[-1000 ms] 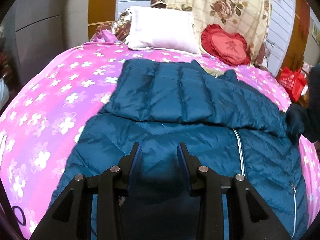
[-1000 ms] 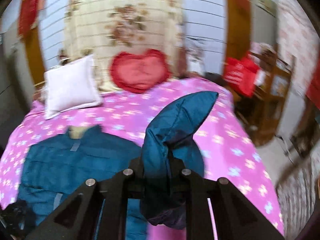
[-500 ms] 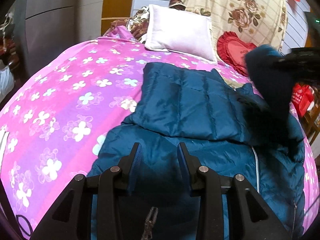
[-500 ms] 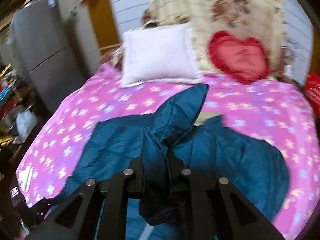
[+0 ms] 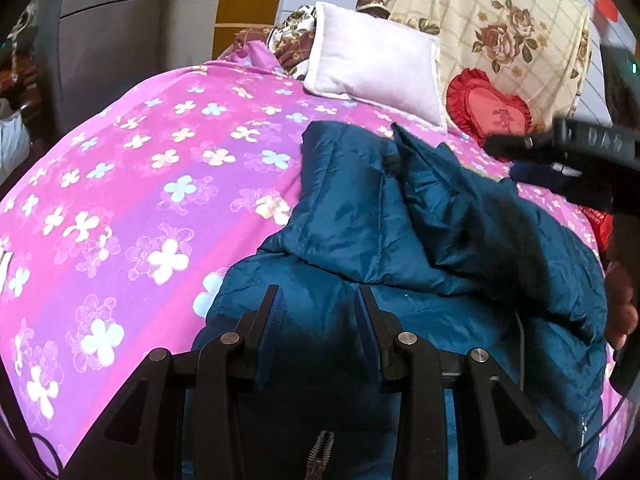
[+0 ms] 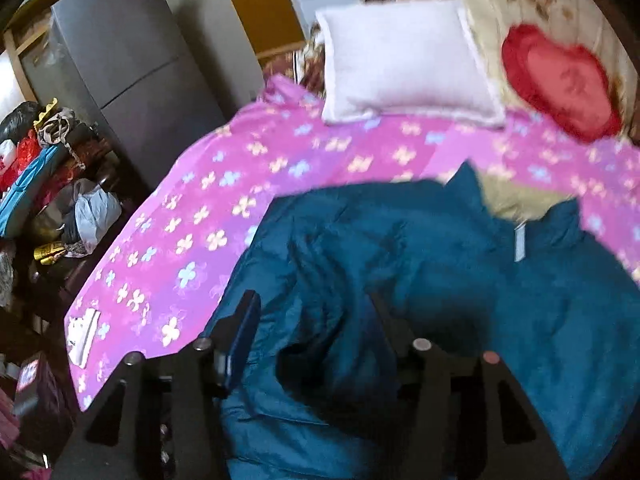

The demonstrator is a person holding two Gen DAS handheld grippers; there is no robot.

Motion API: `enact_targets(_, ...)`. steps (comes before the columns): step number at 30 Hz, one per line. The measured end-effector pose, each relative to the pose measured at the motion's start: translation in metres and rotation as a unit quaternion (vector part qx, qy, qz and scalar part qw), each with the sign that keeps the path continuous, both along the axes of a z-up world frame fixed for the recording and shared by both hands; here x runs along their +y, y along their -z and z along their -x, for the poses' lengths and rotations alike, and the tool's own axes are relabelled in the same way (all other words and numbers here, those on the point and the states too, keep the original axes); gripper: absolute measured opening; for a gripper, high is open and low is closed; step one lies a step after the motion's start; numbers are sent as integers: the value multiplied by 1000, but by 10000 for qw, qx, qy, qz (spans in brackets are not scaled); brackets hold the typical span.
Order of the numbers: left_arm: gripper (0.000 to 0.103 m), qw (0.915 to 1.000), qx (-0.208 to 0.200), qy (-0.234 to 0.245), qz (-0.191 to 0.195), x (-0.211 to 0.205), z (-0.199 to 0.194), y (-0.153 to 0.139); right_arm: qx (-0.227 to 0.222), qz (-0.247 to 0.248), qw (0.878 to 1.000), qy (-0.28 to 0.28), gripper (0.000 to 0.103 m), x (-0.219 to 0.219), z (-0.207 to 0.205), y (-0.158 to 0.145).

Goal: Fold large clothes

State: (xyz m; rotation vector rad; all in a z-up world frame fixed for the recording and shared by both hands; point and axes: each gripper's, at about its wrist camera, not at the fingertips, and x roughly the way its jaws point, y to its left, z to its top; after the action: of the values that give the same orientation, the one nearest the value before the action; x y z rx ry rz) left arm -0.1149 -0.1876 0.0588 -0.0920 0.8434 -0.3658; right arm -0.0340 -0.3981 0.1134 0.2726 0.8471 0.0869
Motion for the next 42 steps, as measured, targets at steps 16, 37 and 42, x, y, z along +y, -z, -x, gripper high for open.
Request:
enact_targets(16,14,9999,24,20,-142,-11,-2,7,431,1027,9937,-81,57,47,-20,56)
enact_targets(37,15,9968,-414,266,-622,-74,-30,-18,114,613,9686,2407,64,-210,178,45)
enact_targets(42,15,9937,-107,388,-1048,-104,-57,6,242,687,9656,2498,61,-233,161,68)
